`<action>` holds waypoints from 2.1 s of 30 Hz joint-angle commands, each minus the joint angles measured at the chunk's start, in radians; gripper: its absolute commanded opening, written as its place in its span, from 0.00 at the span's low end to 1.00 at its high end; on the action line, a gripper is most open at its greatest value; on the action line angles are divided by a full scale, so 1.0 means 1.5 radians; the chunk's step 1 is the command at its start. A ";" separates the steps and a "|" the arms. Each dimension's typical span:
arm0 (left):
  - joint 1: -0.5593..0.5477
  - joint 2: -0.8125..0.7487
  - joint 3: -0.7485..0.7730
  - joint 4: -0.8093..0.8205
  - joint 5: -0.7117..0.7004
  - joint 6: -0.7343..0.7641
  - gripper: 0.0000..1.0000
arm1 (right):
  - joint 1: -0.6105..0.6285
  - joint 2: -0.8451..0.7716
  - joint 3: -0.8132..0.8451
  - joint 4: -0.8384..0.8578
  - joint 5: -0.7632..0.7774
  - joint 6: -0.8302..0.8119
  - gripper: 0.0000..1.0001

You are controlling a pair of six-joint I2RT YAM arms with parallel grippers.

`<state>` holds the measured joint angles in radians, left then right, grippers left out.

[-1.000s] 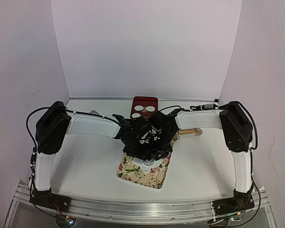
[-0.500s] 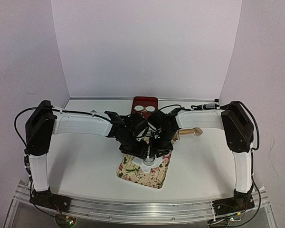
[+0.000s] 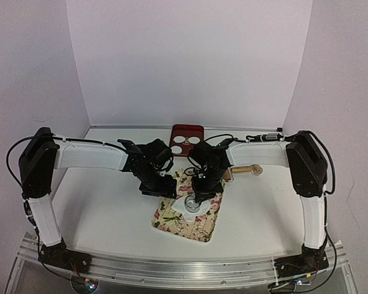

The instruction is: Roll out the dumpling wrappers from the dough

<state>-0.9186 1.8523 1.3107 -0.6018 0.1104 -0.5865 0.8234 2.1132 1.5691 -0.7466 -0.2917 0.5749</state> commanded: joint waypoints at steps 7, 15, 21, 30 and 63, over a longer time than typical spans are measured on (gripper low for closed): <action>0.021 0.040 0.023 0.026 0.074 0.035 0.69 | 0.002 -0.017 0.036 -0.027 0.039 -0.027 0.22; 0.023 0.050 0.027 0.031 0.079 0.038 0.69 | 0.004 -0.036 0.049 -0.036 0.043 -0.042 0.43; 0.023 0.047 0.024 0.033 0.076 0.036 0.69 | 0.020 -0.074 0.036 -0.039 0.078 -0.063 0.73; 0.032 0.033 0.009 0.023 0.046 0.002 0.70 | 0.064 -0.048 0.055 -0.042 0.103 -0.088 0.85; 0.040 -0.004 -0.033 0.032 0.046 -0.013 0.70 | 0.101 -0.011 0.119 -0.088 0.174 -0.074 0.85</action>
<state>-0.8604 1.8820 1.2675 -0.5663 0.1810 -0.6041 0.9656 2.1471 1.7090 -0.8631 -0.0563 0.4482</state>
